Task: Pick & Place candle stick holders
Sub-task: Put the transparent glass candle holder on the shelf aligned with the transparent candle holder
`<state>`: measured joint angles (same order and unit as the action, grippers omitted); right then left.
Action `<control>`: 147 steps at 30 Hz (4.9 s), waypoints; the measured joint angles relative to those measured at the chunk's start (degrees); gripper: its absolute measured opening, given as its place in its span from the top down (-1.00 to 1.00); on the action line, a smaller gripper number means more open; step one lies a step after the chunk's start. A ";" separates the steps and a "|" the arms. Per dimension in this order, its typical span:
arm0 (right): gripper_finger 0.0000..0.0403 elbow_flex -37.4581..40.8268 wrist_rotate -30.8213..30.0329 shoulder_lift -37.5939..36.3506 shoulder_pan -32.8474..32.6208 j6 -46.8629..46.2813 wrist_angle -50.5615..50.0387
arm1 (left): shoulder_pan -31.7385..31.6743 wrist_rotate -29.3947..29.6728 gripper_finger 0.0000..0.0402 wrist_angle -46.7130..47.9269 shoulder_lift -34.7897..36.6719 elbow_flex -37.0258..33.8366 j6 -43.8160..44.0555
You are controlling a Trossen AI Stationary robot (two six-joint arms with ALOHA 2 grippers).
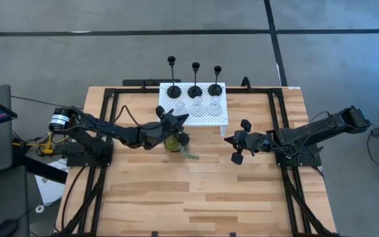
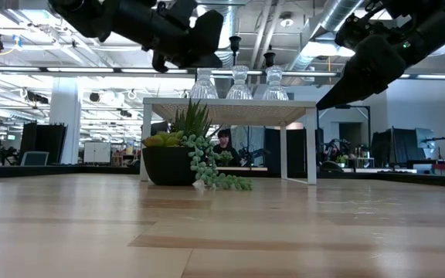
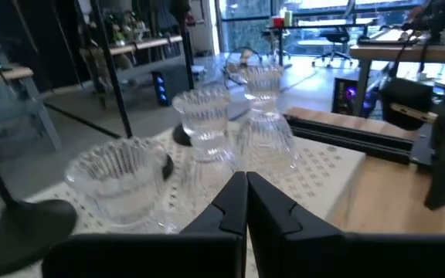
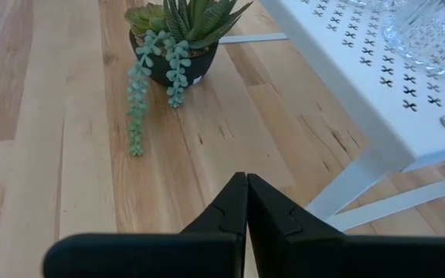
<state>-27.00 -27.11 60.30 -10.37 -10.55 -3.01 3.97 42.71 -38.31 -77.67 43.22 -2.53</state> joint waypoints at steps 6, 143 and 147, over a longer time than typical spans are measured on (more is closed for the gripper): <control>1.00 0.00 0.01 -0.01 0.00 0.00 -0.02 | -0.22 5.24 0.98 -0.75 0.00 0.00 -3.12; 1.00 -45.38 -23.76 51.49 11.28 15.17 33.91 | 31.76 41.65 0.98 -0.31 29.68 -20.20 -22.74; 1.00 -45.38 -24.00 51.48 11.13 15.46 33.68 | 31.76 41.65 0.98 -0.31 29.68 -20.18 -22.74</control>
<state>-72.38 -51.10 111.78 0.76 4.92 30.67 35.73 84.36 -38.62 -47.99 23.04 -25.26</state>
